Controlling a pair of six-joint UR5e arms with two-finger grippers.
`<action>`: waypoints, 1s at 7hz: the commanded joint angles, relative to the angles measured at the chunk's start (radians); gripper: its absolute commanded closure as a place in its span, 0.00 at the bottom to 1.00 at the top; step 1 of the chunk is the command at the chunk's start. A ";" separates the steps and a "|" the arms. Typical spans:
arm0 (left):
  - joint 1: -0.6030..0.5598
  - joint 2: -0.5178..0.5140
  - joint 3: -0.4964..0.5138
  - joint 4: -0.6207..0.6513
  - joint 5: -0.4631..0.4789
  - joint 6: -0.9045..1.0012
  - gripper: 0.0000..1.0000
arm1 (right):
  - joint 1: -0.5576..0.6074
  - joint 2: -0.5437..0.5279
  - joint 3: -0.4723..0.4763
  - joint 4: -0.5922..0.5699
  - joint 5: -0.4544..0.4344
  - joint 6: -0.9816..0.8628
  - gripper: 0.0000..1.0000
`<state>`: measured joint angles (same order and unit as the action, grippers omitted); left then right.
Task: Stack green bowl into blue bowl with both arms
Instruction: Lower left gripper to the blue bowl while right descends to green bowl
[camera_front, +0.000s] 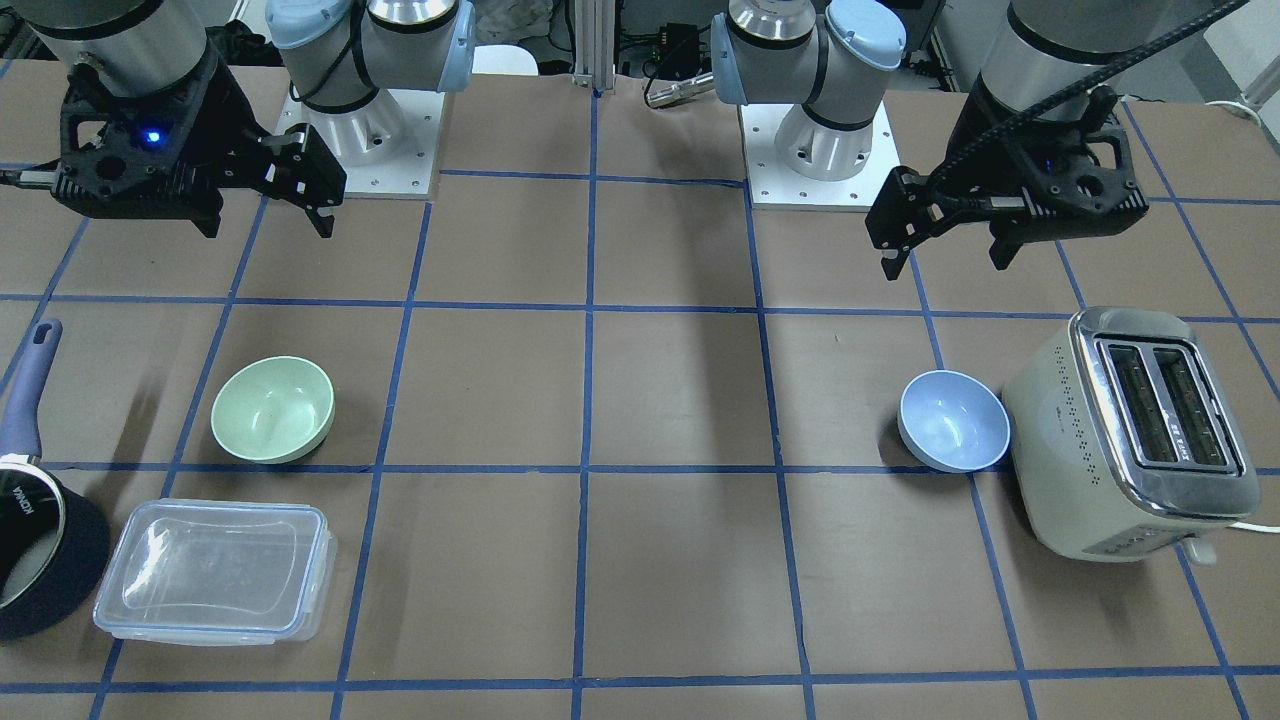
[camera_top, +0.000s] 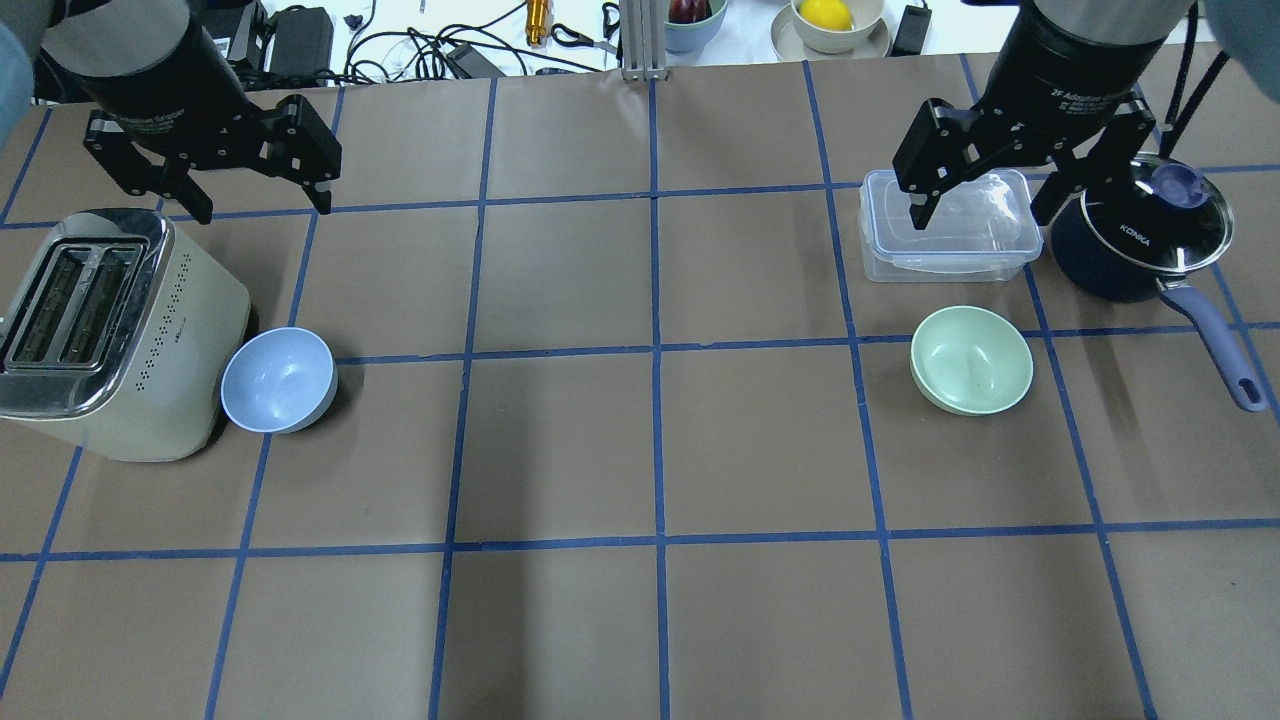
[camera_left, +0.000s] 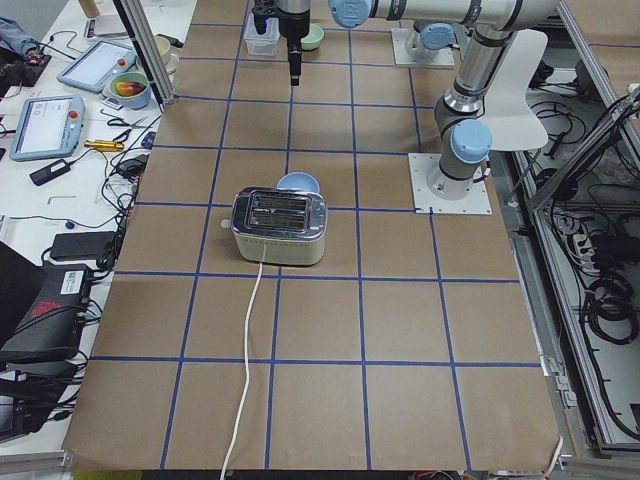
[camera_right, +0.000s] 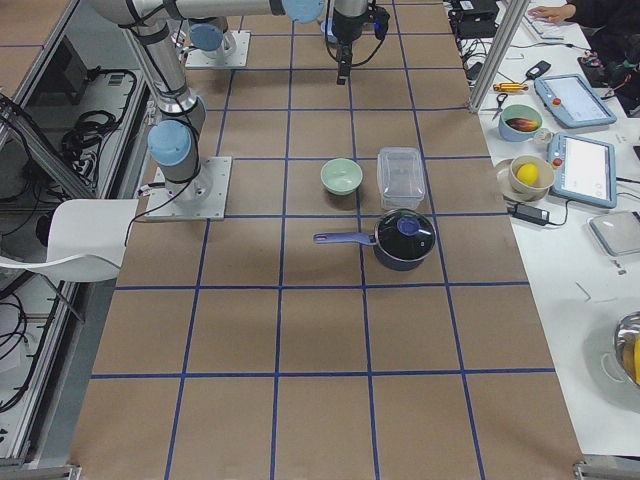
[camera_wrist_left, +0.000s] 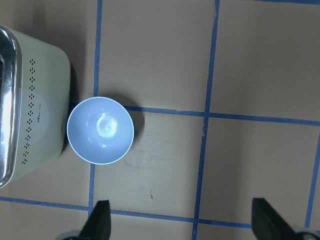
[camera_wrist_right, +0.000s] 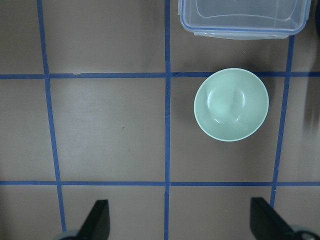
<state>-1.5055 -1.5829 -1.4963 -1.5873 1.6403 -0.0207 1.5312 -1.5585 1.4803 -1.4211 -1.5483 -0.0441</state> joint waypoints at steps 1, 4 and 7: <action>-0.007 0.000 -0.002 0.000 -0.003 0.010 0.00 | 0.001 -0.003 0.000 0.001 -0.001 0.000 0.00; -0.009 0.004 -0.001 0.000 -0.039 0.012 0.00 | 0.000 -0.002 0.003 0.002 0.000 -0.002 0.00; -0.012 0.004 -0.004 0.010 -0.039 0.013 0.00 | -0.005 0.009 0.006 0.002 -0.004 -0.002 0.00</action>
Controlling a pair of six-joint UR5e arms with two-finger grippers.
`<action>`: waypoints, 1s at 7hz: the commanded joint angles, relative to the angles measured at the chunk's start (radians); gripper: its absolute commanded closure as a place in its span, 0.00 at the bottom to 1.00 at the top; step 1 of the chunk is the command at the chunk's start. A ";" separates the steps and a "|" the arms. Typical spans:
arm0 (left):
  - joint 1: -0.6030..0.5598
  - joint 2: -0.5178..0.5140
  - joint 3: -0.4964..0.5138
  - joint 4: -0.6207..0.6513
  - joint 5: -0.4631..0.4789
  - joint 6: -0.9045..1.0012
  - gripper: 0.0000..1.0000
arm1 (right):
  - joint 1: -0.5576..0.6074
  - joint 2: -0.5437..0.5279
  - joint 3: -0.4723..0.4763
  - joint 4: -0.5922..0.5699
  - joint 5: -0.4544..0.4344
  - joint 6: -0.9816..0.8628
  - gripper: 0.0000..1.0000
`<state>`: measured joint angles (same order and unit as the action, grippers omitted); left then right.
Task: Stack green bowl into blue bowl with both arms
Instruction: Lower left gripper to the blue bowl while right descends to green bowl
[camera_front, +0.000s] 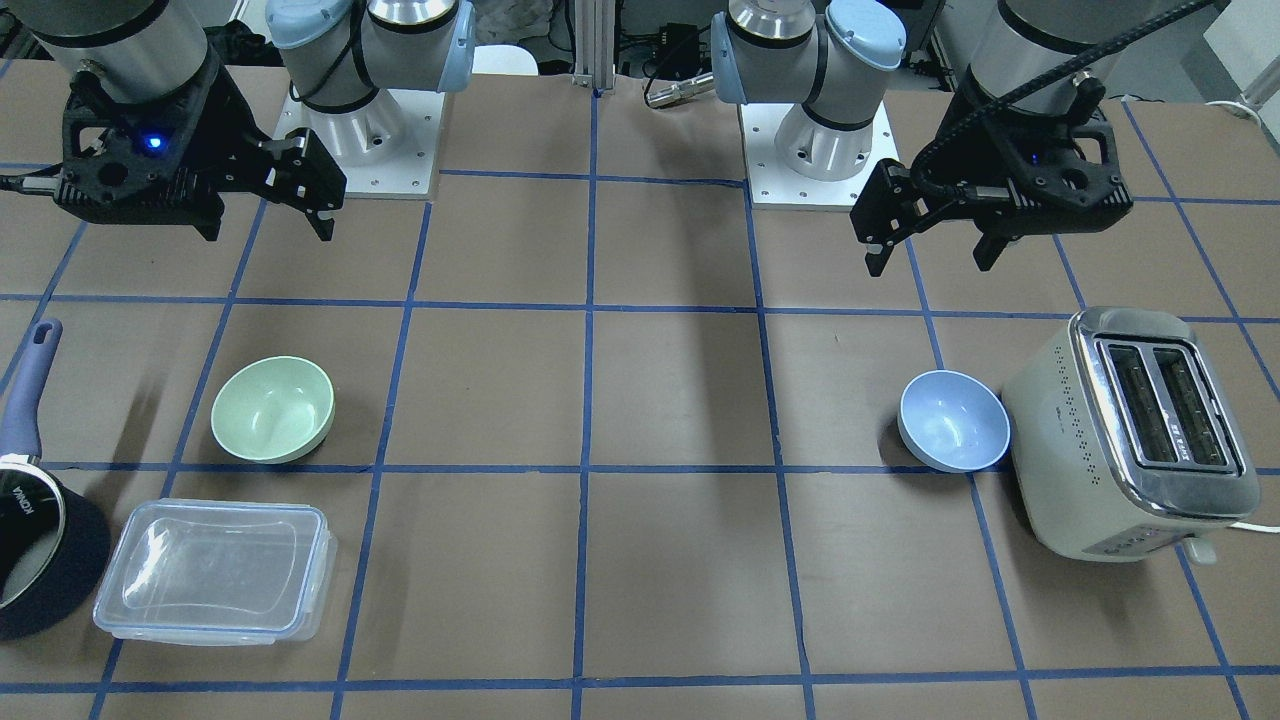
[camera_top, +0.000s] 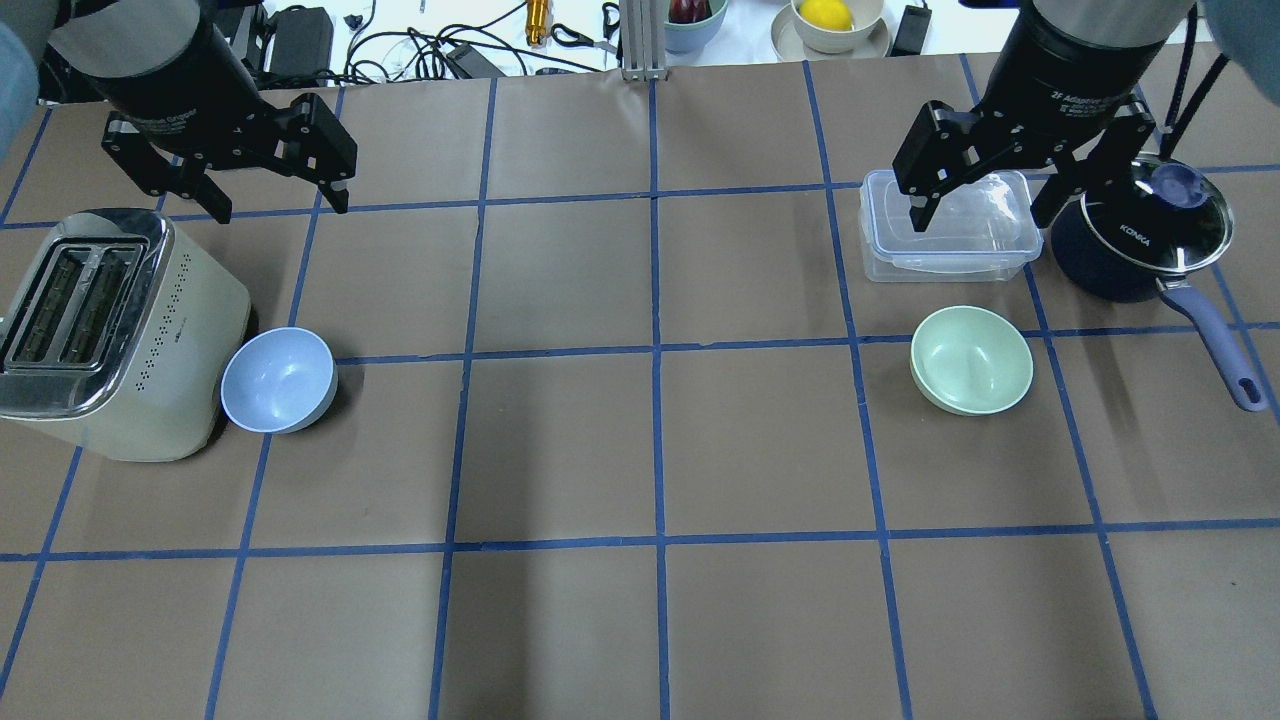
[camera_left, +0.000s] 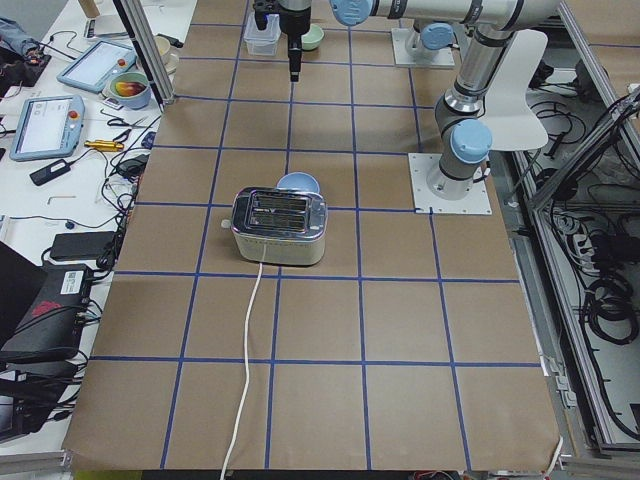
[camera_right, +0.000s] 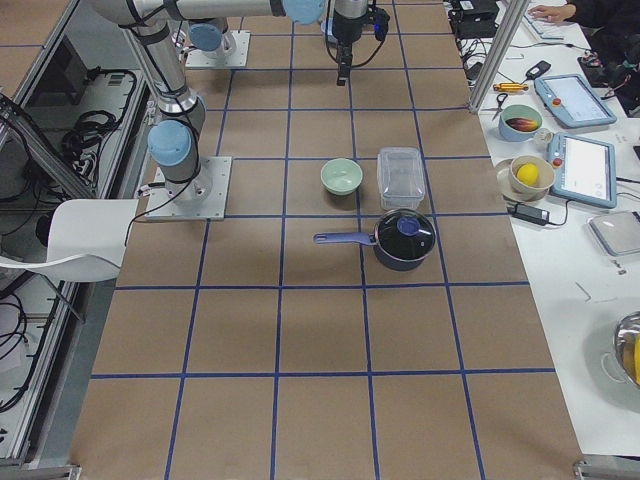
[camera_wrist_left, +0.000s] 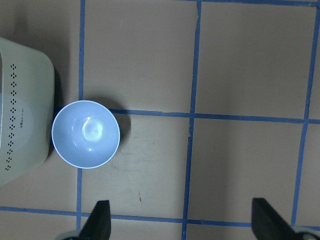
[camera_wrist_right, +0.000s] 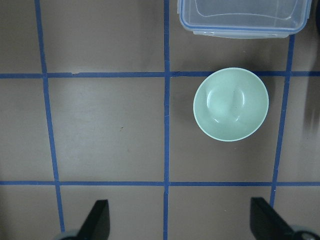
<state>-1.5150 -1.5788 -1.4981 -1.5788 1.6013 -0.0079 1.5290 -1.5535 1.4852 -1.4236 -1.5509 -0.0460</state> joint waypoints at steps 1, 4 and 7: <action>-0.002 0.003 -0.002 0.000 0.000 0.002 0.00 | -0.001 0.004 0.001 0.005 -0.003 0.000 0.00; 0.065 0.019 -0.083 -0.096 0.015 0.040 0.00 | -0.089 0.059 0.003 -0.018 -0.035 -0.020 0.00; 0.126 -0.056 -0.443 0.405 0.019 0.116 0.00 | -0.289 0.197 0.081 -0.191 -0.034 -0.225 0.00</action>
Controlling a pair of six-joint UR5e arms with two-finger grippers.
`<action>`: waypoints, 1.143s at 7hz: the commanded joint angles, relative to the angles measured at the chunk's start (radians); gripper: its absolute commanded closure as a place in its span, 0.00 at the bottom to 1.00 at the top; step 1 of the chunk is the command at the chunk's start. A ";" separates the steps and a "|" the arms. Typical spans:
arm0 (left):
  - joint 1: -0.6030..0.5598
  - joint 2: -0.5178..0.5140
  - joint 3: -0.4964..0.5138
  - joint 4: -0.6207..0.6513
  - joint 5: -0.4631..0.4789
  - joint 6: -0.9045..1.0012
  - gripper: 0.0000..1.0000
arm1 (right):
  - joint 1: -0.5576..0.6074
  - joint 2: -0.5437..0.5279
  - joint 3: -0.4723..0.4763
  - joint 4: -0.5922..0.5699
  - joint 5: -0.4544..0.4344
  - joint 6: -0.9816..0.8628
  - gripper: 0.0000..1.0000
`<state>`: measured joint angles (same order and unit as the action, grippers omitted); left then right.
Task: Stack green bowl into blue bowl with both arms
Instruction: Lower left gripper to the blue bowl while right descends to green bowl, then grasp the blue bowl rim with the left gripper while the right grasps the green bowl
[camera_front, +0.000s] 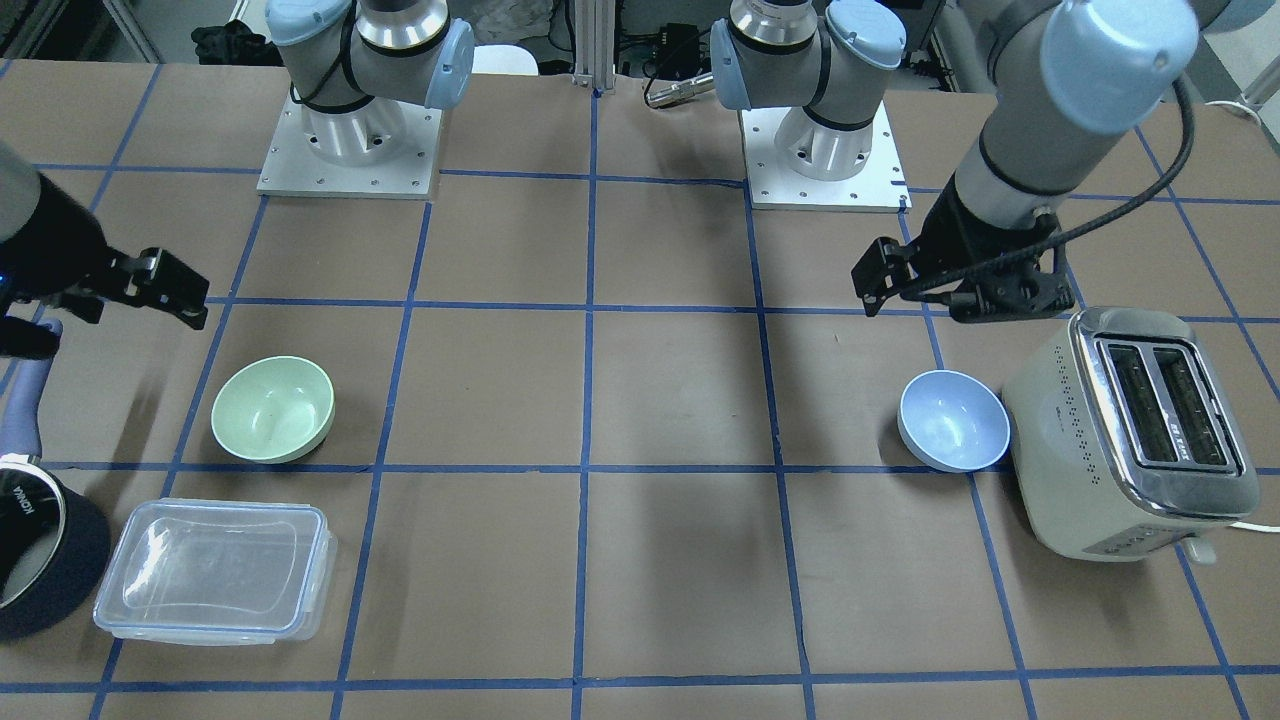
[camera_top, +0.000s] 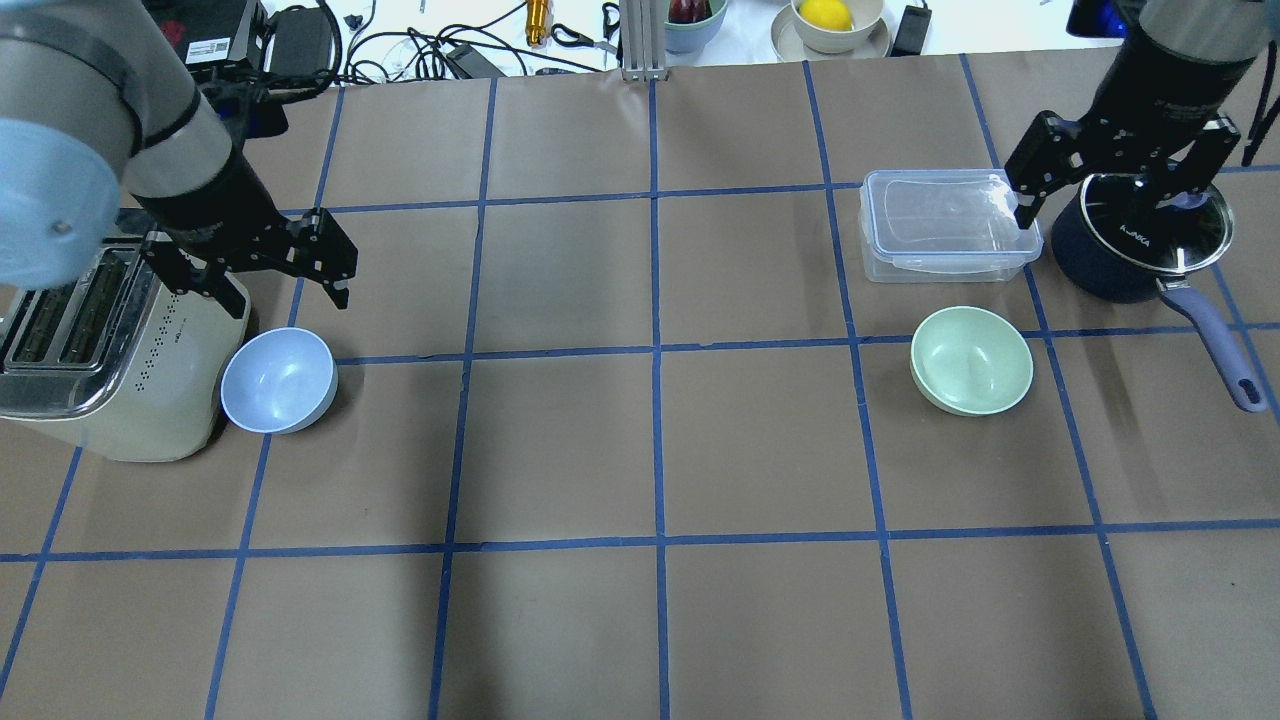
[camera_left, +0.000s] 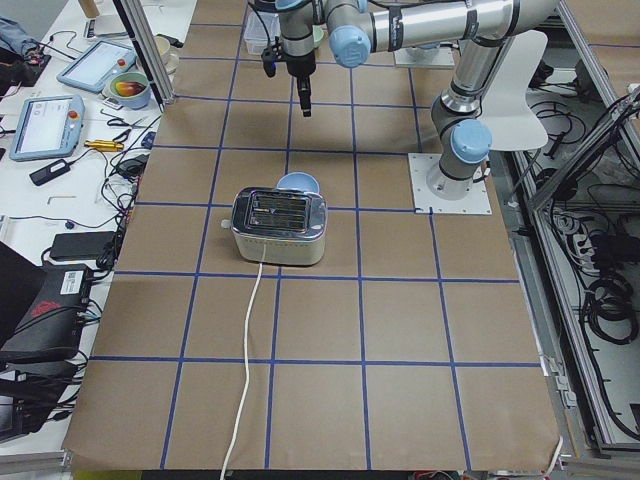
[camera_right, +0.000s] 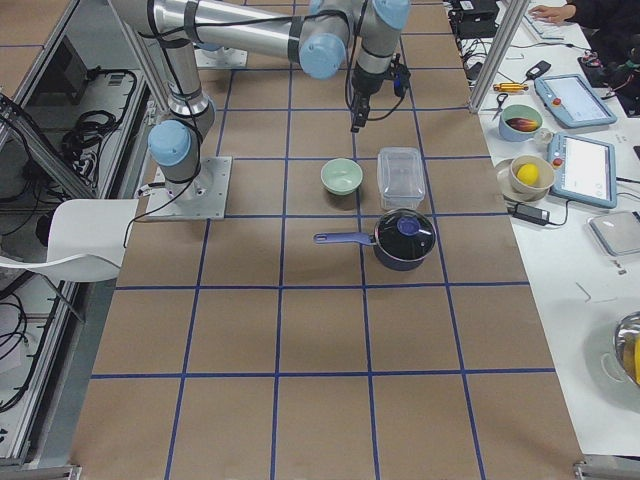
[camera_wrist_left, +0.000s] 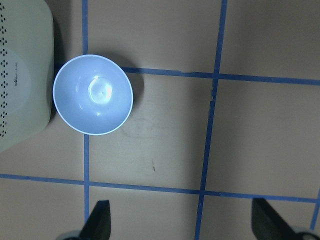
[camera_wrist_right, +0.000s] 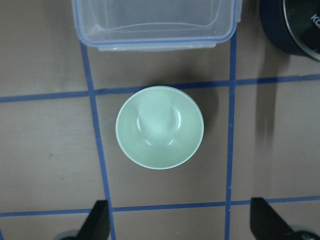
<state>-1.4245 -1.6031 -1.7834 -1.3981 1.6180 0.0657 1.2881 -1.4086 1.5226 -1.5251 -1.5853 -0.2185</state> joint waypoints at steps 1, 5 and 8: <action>0.073 -0.064 -0.238 0.349 0.005 0.102 0.00 | -0.058 0.095 0.100 -0.187 0.001 -0.115 0.00; 0.095 -0.216 -0.243 0.444 0.051 0.125 0.01 | -0.069 0.203 0.244 -0.342 -0.005 -0.177 0.00; 0.085 -0.247 -0.249 0.522 0.092 0.169 0.89 | -0.069 0.243 0.300 -0.406 -0.001 -0.203 0.11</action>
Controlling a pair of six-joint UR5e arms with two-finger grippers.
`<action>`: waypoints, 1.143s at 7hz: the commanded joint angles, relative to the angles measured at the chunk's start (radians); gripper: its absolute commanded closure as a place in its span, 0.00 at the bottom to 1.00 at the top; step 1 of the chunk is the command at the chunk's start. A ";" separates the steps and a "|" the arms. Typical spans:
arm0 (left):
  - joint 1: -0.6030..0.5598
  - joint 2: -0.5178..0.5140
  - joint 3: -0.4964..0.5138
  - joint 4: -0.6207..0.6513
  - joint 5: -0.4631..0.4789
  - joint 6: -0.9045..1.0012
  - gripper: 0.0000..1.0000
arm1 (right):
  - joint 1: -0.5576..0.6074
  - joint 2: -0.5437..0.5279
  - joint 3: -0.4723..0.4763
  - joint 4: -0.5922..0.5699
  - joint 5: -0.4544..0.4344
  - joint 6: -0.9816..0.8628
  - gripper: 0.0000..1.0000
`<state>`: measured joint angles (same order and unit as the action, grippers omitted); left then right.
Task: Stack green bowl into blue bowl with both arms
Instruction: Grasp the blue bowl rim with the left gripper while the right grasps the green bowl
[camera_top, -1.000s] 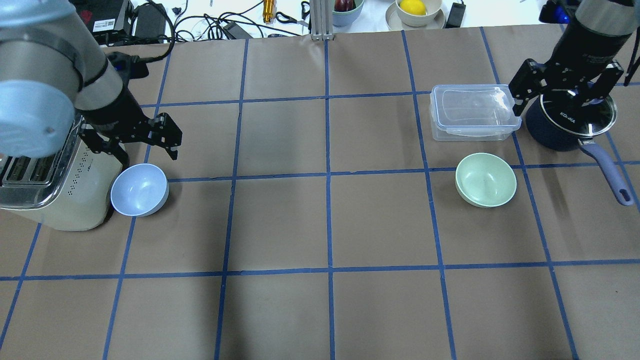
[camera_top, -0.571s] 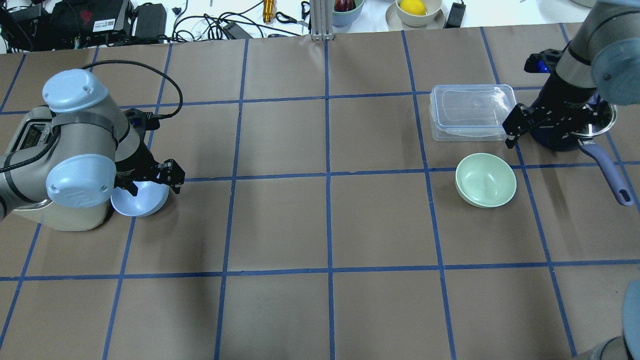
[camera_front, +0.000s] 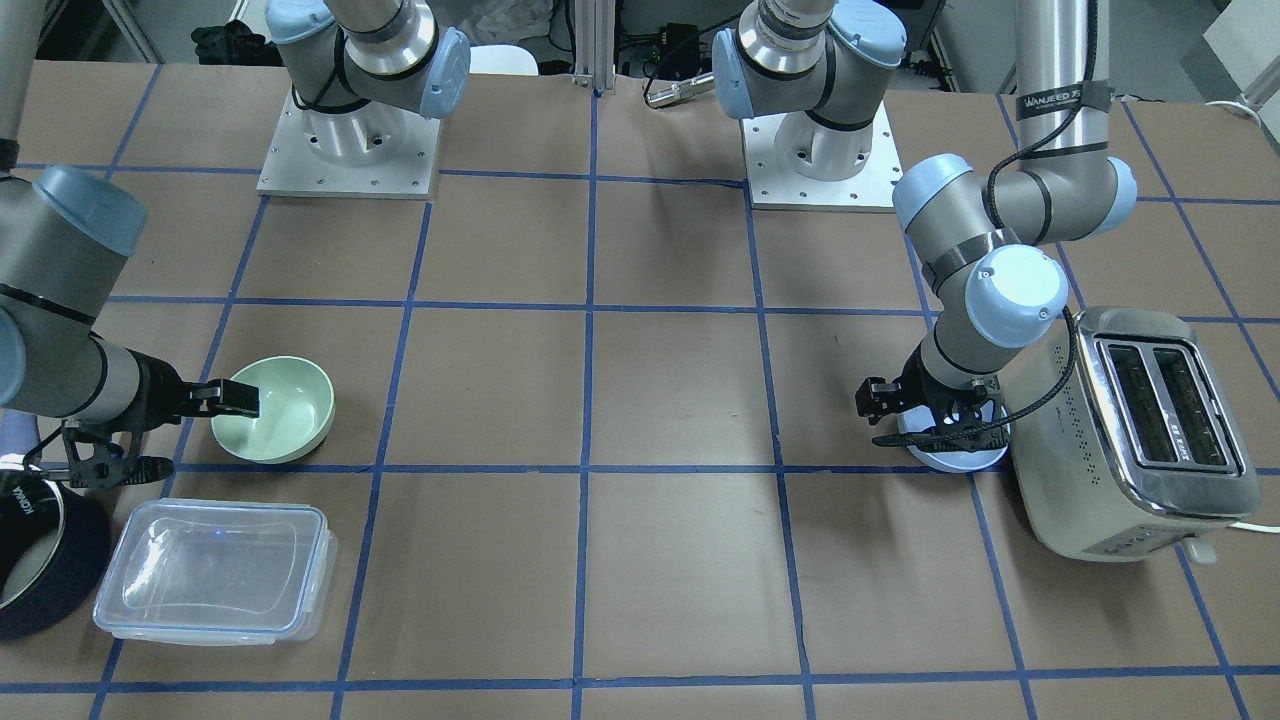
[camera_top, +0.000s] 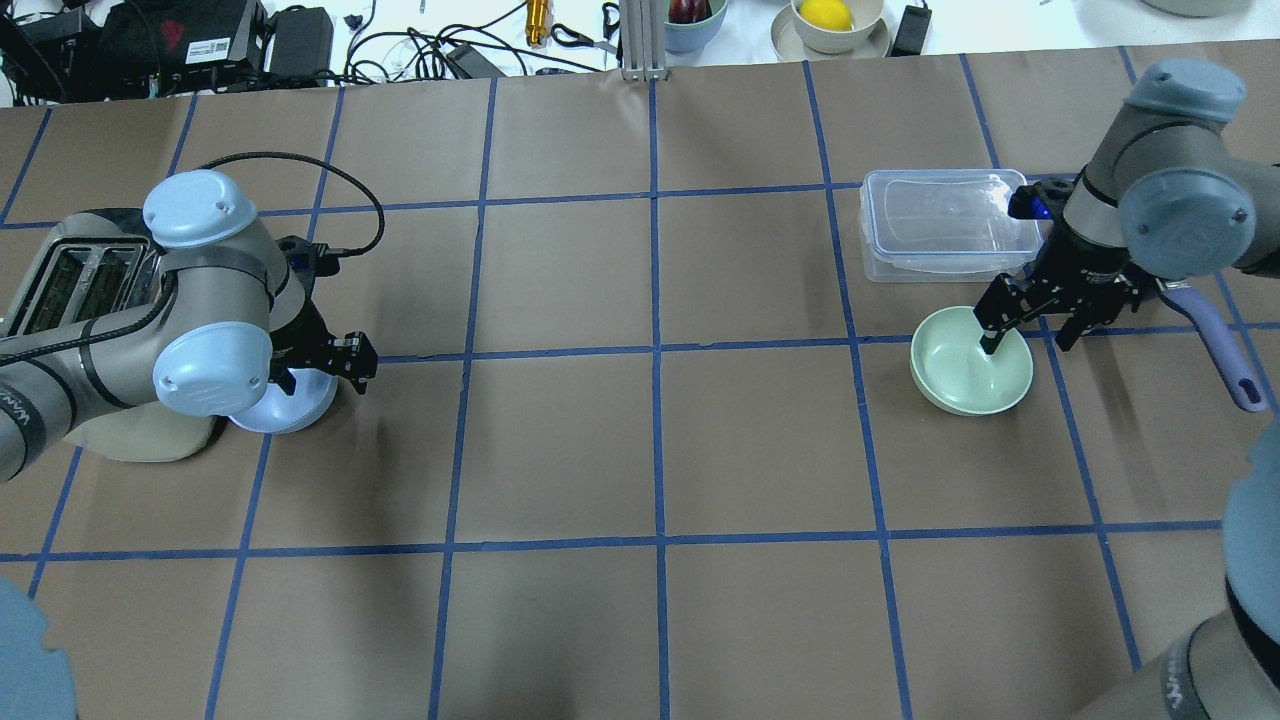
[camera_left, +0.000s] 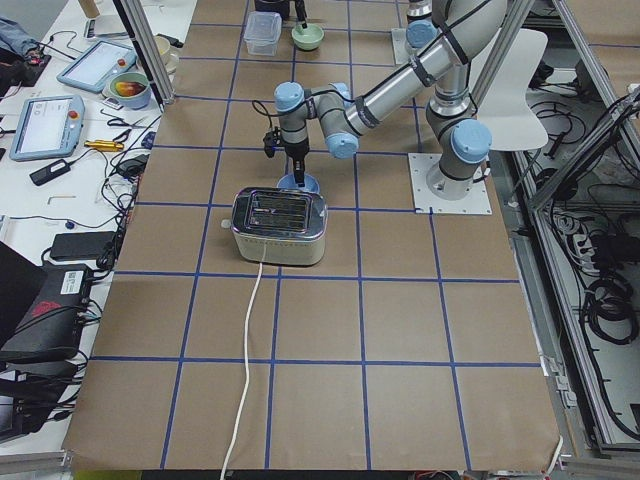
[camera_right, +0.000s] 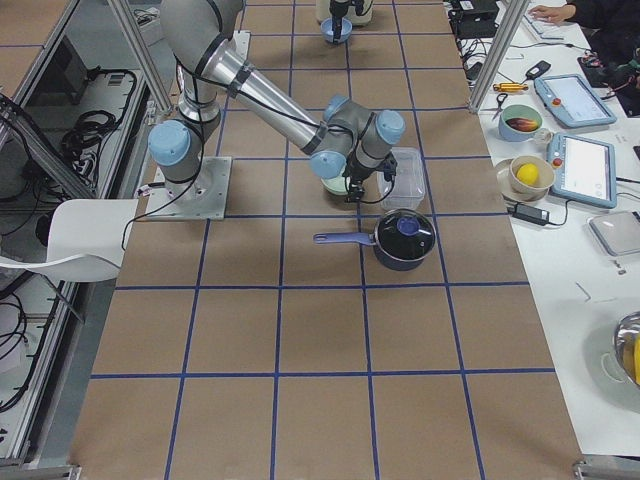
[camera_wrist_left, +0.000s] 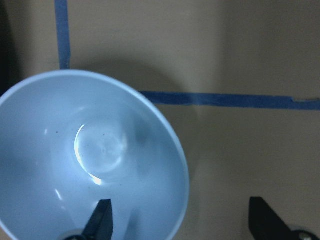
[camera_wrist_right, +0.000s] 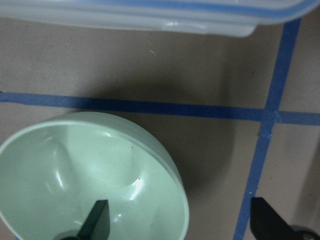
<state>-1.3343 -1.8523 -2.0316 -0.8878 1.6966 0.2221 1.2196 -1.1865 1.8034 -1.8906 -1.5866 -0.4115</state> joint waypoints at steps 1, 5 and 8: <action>-0.008 0.002 -0.002 0.007 0.014 0.017 0.94 | 0.000 0.025 0.024 -0.042 0.004 -0.009 0.43; -0.127 0.028 0.080 -0.047 0.015 -0.022 1.00 | 0.000 0.016 -0.008 -0.012 -0.003 -0.001 1.00; -0.400 -0.057 0.316 -0.168 -0.131 -0.411 1.00 | 0.000 0.018 -0.223 0.230 0.005 -0.001 1.00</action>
<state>-1.6260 -1.8729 -1.7951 -1.0432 1.6558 -0.0327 1.2194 -1.1723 1.6778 -1.7663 -1.5833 -0.4117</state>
